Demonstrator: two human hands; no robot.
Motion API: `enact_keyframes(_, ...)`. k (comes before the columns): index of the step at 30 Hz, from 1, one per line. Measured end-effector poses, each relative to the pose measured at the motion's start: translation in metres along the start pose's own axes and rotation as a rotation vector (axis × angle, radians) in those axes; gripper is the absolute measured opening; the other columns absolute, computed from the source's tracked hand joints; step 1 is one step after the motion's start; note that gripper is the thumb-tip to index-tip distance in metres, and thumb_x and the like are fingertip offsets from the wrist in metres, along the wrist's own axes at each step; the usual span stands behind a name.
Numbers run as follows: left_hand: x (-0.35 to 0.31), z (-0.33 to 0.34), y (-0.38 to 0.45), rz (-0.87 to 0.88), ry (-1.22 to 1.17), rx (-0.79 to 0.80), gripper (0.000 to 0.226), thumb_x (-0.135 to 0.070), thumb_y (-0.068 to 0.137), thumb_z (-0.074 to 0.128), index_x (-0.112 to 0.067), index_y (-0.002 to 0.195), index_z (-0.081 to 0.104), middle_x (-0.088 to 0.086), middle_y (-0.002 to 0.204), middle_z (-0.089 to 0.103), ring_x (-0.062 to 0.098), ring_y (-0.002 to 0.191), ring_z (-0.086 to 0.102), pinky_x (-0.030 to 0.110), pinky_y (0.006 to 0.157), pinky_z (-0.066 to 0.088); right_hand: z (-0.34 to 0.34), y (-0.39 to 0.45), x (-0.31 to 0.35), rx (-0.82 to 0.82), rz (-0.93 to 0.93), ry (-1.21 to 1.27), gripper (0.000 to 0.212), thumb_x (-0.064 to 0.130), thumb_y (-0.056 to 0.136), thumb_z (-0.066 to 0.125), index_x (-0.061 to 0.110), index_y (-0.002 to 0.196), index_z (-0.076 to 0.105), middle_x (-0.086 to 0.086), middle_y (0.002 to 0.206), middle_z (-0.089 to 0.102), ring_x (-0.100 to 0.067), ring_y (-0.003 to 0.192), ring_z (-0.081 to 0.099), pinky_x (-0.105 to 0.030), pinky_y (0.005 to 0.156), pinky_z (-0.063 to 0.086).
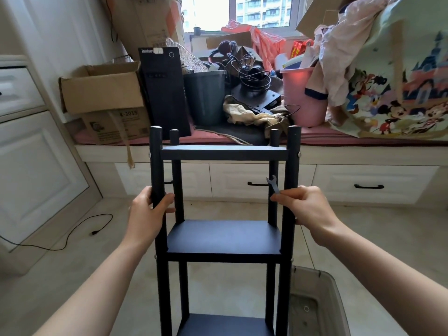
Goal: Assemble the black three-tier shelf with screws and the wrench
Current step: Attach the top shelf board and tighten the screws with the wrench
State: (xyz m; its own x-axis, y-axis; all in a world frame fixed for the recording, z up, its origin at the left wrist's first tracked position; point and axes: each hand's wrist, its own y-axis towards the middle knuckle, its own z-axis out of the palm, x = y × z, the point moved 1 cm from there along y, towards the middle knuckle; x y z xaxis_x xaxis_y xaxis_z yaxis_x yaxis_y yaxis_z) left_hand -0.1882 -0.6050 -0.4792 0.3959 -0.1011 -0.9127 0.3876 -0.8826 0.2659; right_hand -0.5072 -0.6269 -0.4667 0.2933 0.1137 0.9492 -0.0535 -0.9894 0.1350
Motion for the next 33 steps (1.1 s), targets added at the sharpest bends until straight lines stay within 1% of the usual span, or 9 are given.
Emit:
enact_keyframes(7, 0.002, 0.005, 0.003, -0.044, 0.051, -0.066, 0.011, -0.019, 0.097, 0.065, -0.013, 0.095, 0.056, 0.002, 0.089, 0.068, 0.020, 0.079, 0.074, 0.040, 0.075, 0.054, 0.002, -0.002, 0.007, -0.007, 0.028, 0.084, 0.014, 0.023, 0.083, 0.076, 0.030, 0.072, 0.080, 0.009, 0.092, 0.069, -0.021, 0.098, 0.065, -0.053, 0.094, 0.053)
enact_keyframes(11, 0.005, 0.002, 0.009, -0.059, 0.168, -0.092, 0.014, -0.017, 0.096, 0.060, -0.017, 0.107, 0.051, 0.004, 0.091, 0.064, 0.028, 0.088, 0.066, 0.044, 0.076, 0.050, 0.008, -0.009, 0.016, 0.027, -0.016, 0.101, 0.009, 0.020, 0.083, 0.076, 0.024, 0.077, 0.081, 0.007, 0.092, 0.065, -0.022, 0.099, 0.064, -0.052, 0.096, 0.051)
enact_keyframes(14, 0.009, -0.007, 0.010, -0.014, 0.182, -0.122, 0.024, -0.015, 0.098, 0.058, -0.023, 0.118, 0.049, -0.003, 0.093, 0.064, 0.024, 0.090, 0.064, 0.041, 0.075, 0.048, 0.013, -0.015, 0.026, 0.060, -0.075, 0.118, 0.011, 0.019, 0.085, 0.074, 0.024, 0.079, 0.081, 0.011, 0.088, 0.062, -0.019, 0.097, 0.062, -0.043, 0.092, 0.051)
enact_keyframes(18, 0.010, -0.014, 0.008, -0.087, 0.124, -0.151, 0.040, -0.016, 0.097, 0.063, -0.029, 0.132, 0.051, -0.014, 0.100, 0.061, 0.025, 0.104, 0.061, 0.049, 0.094, 0.051, 0.023, -0.025, 0.040, 0.057, -0.159, 0.136, 0.013, 0.019, 0.086, 0.073, 0.026, 0.078, 0.081, 0.015, 0.084, 0.062, -0.009, 0.092, 0.062, -0.028, 0.087, 0.045)
enact_keyframes(23, 0.014, -0.011, 0.010, -0.191, 0.125, -0.131, 0.062, -0.002, 0.093, 0.062, -0.019, 0.147, 0.039, 0.006, 0.134, 0.059, 0.030, 0.123, 0.055, 0.045, 0.102, 0.046, 0.035, -0.036, 0.055, 0.107, -0.226, 0.118, 0.008, 0.019, 0.085, 0.074, 0.022, 0.084, 0.082, 0.014, 0.088, 0.063, -0.008, 0.092, 0.064, -0.040, 0.093, 0.053)
enact_keyframes(26, 0.014, -0.011, 0.009, -0.263, 0.114, -0.105, 0.085, 0.001, 0.090, 0.062, -0.018, 0.159, 0.015, 0.011, 0.153, 0.044, 0.034, 0.138, 0.044, 0.048, 0.112, 0.040, 0.036, -0.038, 0.062, 0.109, -0.249, 0.147, 0.011, 0.015, 0.086, 0.073, 0.020, 0.083, 0.082, 0.011, 0.092, 0.070, -0.010, 0.095, 0.067, -0.046, 0.093, 0.053)
enact_keyframes(28, 0.015, -0.016, 0.009, -0.283, 0.103, -0.097, 0.095, 0.000, 0.089, 0.064, -0.022, 0.161, 0.005, 0.010, 0.158, 0.038, 0.033, 0.140, 0.042, 0.042, 0.106, 0.040, 0.037, -0.037, 0.065, 0.110, -0.258, 0.193, 0.012, 0.011, 0.087, 0.072, 0.017, 0.082, 0.082, 0.007, 0.095, 0.073, -0.014, 0.095, 0.069, -0.050, 0.092, 0.053)
enact_keyframes(31, 0.017, -0.022, 0.010, -0.290, 0.127, -0.059, 0.099, -0.001, 0.088, 0.065, -0.028, 0.161, 0.004, 0.006, 0.160, 0.034, 0.032, 0.134, 0.046, 0.032, 0.083, 0.044, 0.040, -0.037, 0.068, 0.114, -0.273, 0.216, 0.012, 0.010, 0.087, 0.071, 0.016, 0.083, 0.081, 0.007, 0.097, 0.075, -0.014, 0.097, 0.069, -0.052, 0.093, 0.052)
enact_keyframes(33, 0.016, -0.022, 0.007, -0.314, 0.178, -0.023, 0.104, -0.002, 0.089, 0.065, -0.029, 0.161, -0.005, 0.006, 0.163, 0.028, 0.033, 0.139, 0.041, 0.031, 0.082, 0.043, 0.043, -0.038, 0.070, 0.124, -0.280, 0.224, 0.014, 0.010, 0.088, 0.070, 0.017, 0.082, 0.081, 0.009, 0.097, 0.075, -0.012, 0.097, 0.070, -0.051, 0.095, 0.052)
